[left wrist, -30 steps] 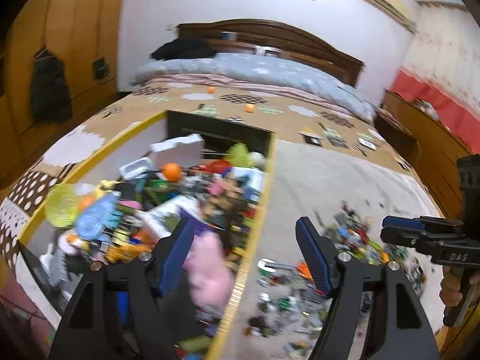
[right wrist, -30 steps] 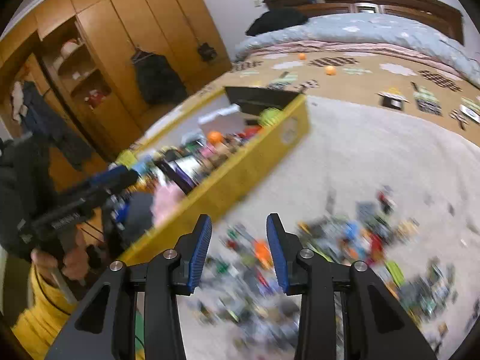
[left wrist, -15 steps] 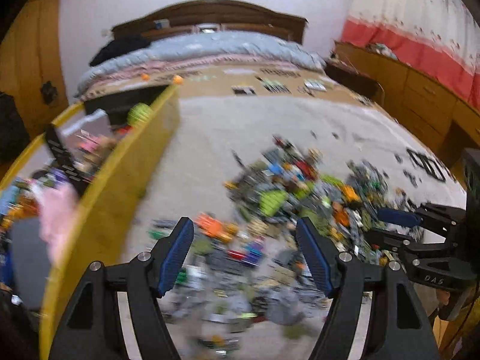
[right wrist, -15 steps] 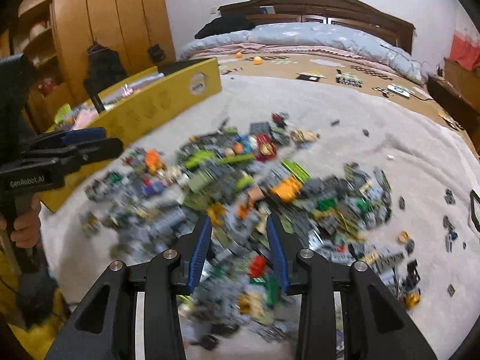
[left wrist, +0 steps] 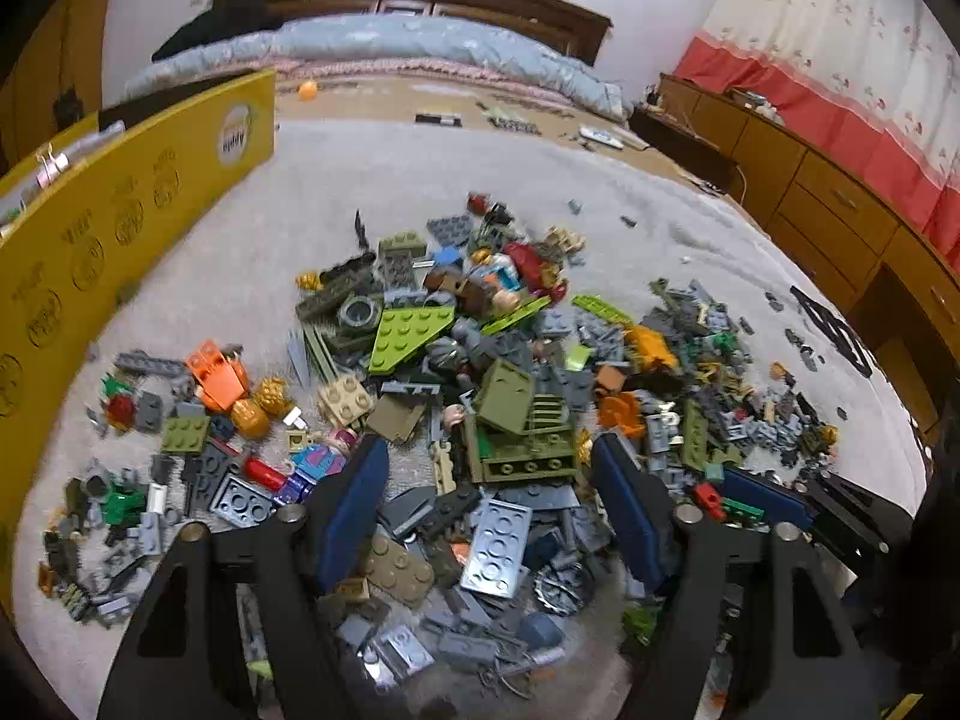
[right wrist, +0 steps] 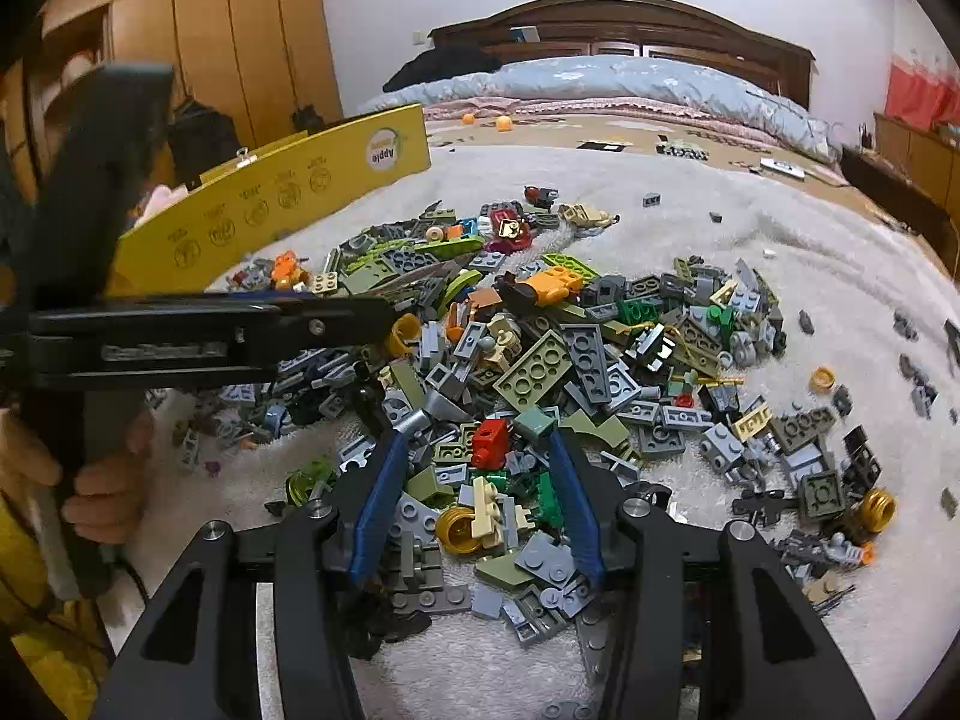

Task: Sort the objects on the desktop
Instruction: 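Bring both grippers back over the Lego pile, then grasp the orange Lego piece with the right gripper while the left gripper grasps an olive green brick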

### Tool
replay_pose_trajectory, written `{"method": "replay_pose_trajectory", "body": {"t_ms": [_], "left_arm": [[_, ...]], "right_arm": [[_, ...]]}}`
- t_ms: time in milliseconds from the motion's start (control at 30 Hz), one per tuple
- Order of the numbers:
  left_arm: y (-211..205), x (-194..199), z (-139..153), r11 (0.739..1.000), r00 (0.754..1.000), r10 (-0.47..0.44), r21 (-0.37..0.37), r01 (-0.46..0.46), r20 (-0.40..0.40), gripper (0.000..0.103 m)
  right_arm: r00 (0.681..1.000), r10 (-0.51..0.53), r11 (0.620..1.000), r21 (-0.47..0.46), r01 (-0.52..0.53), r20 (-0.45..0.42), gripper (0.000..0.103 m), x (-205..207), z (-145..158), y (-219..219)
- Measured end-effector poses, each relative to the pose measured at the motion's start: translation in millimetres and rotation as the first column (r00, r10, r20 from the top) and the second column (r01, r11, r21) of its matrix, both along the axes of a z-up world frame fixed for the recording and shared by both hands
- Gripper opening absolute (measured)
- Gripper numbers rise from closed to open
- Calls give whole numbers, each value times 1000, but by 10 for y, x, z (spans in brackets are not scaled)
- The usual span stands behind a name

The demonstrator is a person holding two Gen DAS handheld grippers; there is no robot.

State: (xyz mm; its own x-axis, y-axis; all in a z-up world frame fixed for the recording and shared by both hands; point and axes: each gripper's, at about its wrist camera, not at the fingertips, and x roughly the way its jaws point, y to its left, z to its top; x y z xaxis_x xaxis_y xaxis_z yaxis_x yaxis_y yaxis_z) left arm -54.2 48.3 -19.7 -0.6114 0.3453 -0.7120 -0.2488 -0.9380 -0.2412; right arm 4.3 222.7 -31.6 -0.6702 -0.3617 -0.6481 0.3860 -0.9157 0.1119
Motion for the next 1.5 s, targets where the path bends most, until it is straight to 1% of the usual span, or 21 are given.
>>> {"method": "replay_pose_trajectory", "body": {"t_ms": [33, 67, 100, 133, 233, 467, 567, 600, 633, 733, 800, 933, 967, 1067, 1100, 1133, 1200, 1267, 1300, 1367, 1500], "left_arm": [[-28, -41, -25, 1000, 1000, 7, 12, -8, 25, 43], [-70, -66, -30, 999, 999, 24, 21, -24, 34, 37], [-107, -77, -24, 999, 999, 35, 28, -36, 35, 25], [-136, -80, -17, 999, 998, 46, 22, -46, 35, 18], [-237, -24, 16, 997, 997, 70, -36, -70, 8, 17], [-433, 211, -10, 983, 992, 121, -136, -124, -31, 18], [-425, 247, -8, 975, 992, 108, -188, -118, -64, 34], [-413, 248, -5, 974, 994, 87, -205, -99, -68, 46], [-398, 232, -6, 974, 996, 55, -215, -68, -65, 53], [-379, 167, 18, 970, 998, -17, -242, 1, -63, 53], [-374, 114, 32, 959, 996, -64, -282, 43, -64, 53], [-355, 55, 26, 926, 986, -147, -362, 111, -75, 53], [-342, 49, 10, 912, 982, -170, -391, 125, -82, 53], [-306, 61, -44, 888, 971, -221, -430, 161, -92, 53], [-297, 60, -59, 885, 969, -229, -435, 168, -92, 49], [-296, 63, -66, 887, 968, -236, -425, 178, -88, 39], [-296, 73, -63, 906, 969, -235, -378, 191, -73, 27], [-309, 115, -44, 924, 973, -216, -340, 177, -82, 19], [-316, 133, -41, 933, 975, -210, -313, 176, -78, 12], [-350, 167, -54, 957, 983, -169, -252, 145, -75, 12], [-391, 158, -91, 978, 993, -88, -198, 70, -82, 12]], "right_arm": [[1000, 1, 1000, -8, -1, 0, 50, 2, -4, 7], [1000, 2, 1000, -12, -2, 0, 50, 17, -6, 4], [1000, 3, 1000, -15, -3, 0, 51, 22, -6, 3], [1000, 5, 1000, -19, -5, -1, 51, 25, -7, 6], [1000, 12, 999, -37, -12, 1, 52, 30, -10, 23], [1000, 13, 997, -71, -13, 5, 52, 31, -16, 52], [1000, 14, 997, -76, -14, 6, 52, 32, -16, 54], [1000, 14, 997, -78, -14, 7, 52, 27, -16, 63], [1000, 15, 997, -81, -14, 7, 52, 27, -16, 65], [1000, 16, 996, -91, -15, 10, 52, 21, -19, 82], [1000, 17, 995, -99, -16, 12, 52, 19, -23, 94], [999, 24, 991, -135, -21, 22, 52, 4, -30, 140], [999, 26, 989, -148, -22, 25, 52, 2, -33, 157], [999, 34, 981, -194, -26, 39, 52, -19, -44, 214], [998, 36, 977, -210, -26, 43, 52, -24, -48, 234], [998, 38, 975, -221, -27, 46, 52, -26, -52, 247], [998, 40, 973, -229, -28, 48, 52, -28, -52, 255], [998, 41, 973, -231, -29, 48, 52, -25, -51, 252], [998, 41, 973, -231, -28, 48, 52, -25, -51, 253], [998, 41, 972, -232, -28, 49, 52, -25, -52, 254], [997, 37, 971, -240, -21, 62, 52, -48, -32, 265]]}}
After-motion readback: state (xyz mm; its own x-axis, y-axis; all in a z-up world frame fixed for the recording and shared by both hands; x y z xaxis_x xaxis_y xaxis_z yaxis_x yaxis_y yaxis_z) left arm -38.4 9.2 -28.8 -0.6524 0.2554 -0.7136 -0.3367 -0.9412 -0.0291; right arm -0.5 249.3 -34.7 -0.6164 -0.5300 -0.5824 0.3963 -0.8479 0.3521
